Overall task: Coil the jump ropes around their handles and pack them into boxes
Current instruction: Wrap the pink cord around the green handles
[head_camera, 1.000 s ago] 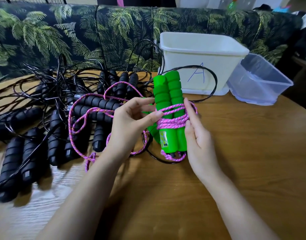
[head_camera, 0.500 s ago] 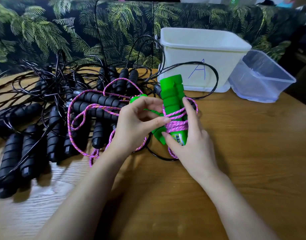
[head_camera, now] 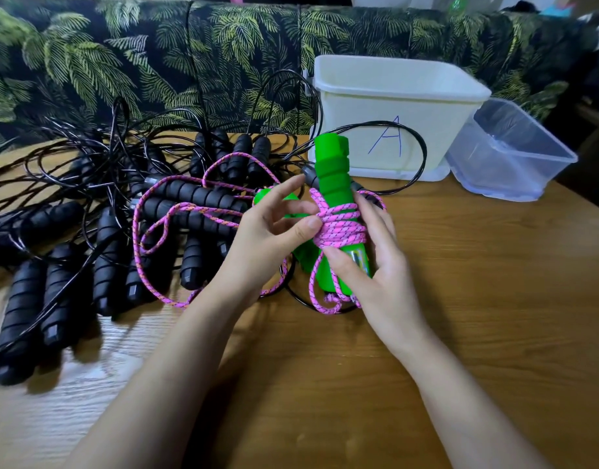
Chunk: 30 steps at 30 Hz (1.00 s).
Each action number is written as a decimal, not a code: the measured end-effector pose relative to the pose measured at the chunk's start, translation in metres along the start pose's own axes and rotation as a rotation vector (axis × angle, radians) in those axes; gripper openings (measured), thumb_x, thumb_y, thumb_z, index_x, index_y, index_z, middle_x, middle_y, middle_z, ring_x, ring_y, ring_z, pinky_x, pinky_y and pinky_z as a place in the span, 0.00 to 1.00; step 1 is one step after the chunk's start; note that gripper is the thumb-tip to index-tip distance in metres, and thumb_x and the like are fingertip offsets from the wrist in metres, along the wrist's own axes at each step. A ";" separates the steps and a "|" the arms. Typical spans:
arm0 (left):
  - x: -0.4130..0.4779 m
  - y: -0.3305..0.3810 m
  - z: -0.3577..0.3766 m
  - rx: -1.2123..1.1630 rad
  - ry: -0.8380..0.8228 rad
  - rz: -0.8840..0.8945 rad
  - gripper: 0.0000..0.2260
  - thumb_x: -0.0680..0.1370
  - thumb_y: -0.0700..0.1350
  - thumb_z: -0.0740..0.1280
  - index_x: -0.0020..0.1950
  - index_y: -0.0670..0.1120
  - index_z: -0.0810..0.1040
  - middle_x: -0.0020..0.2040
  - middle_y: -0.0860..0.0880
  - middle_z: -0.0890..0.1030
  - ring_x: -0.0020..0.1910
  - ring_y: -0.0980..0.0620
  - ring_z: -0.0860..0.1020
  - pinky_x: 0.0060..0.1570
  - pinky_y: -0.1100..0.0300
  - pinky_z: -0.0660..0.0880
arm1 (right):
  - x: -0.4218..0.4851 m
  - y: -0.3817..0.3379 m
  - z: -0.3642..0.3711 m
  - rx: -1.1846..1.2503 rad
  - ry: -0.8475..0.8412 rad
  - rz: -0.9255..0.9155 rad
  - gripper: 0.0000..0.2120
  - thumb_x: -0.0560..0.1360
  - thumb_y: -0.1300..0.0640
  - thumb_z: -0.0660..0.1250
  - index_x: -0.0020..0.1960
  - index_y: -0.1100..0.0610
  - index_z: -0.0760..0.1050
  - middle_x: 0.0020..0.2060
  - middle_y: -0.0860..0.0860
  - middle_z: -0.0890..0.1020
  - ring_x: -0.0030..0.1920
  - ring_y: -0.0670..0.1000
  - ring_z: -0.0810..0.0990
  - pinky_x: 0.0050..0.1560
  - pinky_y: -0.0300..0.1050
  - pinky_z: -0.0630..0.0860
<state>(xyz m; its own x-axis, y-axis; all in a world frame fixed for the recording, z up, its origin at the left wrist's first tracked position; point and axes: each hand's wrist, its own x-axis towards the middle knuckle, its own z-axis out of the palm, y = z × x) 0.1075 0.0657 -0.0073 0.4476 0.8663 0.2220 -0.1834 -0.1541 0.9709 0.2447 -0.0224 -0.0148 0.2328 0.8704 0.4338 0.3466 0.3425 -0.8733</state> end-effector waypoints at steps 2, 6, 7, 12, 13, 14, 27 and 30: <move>-0.001 0.001 0.001 0.015 -0.002 -0.016 0.29 0.72 0.46 0.70 0.73 0.45 0.70 0.51 0.48 0.78 0.42 0.59 0.78 0.47 0.66 0.75 | -0.001 -0.002 0.000 0.062 -0.030 0.002 0.30 0.76 0.58 0.68 0.76 0.58 0.63 0.70 0.50 0.71 0.71 0.38 0.66 0.68 0.33 0.63; -0.003 0.001 0.000 -0.022 -0.042 -0.021 0.28 0.71 0.52 0.72 0.70 0.54 0.72 0.61 0.45 0.79 0.60 0.52 0.78 0.60 0.58 0.75 | -0.002 -0.004 0.001 0.204 -0.058 0.014 0.29 0.78 0.61 0.66 0.76 0.52 0.61 0.73 0.47 0.70 0.74 0.45 0.67 0.74 0.51 0.64; -0.003 0.000 0.000 -0.028 -0.035 -0.018 0.29 0.70 0.53 0.72 0.71 0.53 0.71 0.63 0.45 0.80 0.64 0.49 0.77 0.63 0.55 0.75 | -0.002 -0.004 0.001 0.215 -0.064 0.012 0.29 0.79 0.61 0.65 0.76 0.50 0.61 0.74 0.47 0.69 0.74 0.46 0.66 0.75 0.54 0.63; -0.004 0.003 0.004 0.051 0.071 0.034 0.26 0.66 0.54 0.75 0.64 0.55 0.74 0.56 0.50 0.82 0.57 0.49 0.79 0.57 0.54 0.77 | -0.004 0.002 0.003 0.030 -0.046 -0.015 0.29 0.78 0.54 0.68 0.76 0.48 0.61 0.73 0.43 0.67 0.75 0.43 0.63 0.75 0.48 0.62; -0.005 0.004 0.004 0.055 0.094 0.036 0.27 0.66 0.54 0.76 0.63 0.55 0.75 0.55 0.51 0.82 0.55 0.50 0.80 0.54 0.56 0.77 | -0.003 0.003 0.004 -0.009 -0.031 -0.026 0.31 0.76 0.51 0.68 0.76 0.48 0.61 0.73 0.43 0.67 0.75 0.44 0.63 0.75 0.49 0.63; -0.005 0.005 0.004 0.061 0.105 0.039 0.27 0.65 0.54 0.76 0.63 0.53 0.75 0.54 0.50 0.82 0.54 0.50 0.81 0.53 0.57 0.77 | -0.002 0.004 0.004 -0.017 -0.018 -0.027 0.31 0.76 0.50 0.68 0.76 0.47 0.61 0.72 0.41 0.67 0.75 0.45 0.64 0.74 0.52 0.64; -0.005 0.016 -0.002 0.190 0.104 0.130 0.27 0.66 0.46 0.80 0.62 0.46 0.75 0.49 0.50 0.81 0.35 0.61 0.79 0.37 0.67 0.75 | 0.001 0.007 -0.003 0.134 -0.076 0.066 0.26 0.80 0.55 0.62 0.76 0.46 0.59 0.76 0.44 0.65 0.77 0.43 0.60 0.77 0.54 0.59; -0.004 0.014 -0.005 0.250 0.188 0.152 0.23 0.64 0.54 0.79 0.55 0.51 0.75 0.46 0.48 0.82 0.35 0.59 0.78 0.35 0.64 0.74 | 0.001 0.006 -0.005 0.109 -0.122 0.075 0.26 0.82 0.55 0.60 0.77 0.47 0.58 0.76 0.42 0.64 0.76 0.39 0.59 0.77 0.47 0.58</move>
<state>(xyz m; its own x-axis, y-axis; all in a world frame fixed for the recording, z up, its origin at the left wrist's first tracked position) 0.0989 0.0619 0.0054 0.2580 0.8933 0.3682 -0.0056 -0.3797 0.9251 0.2513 -0.0210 -0.0191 0.1400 0.9290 0.3425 0.2302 0.3058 -0.9238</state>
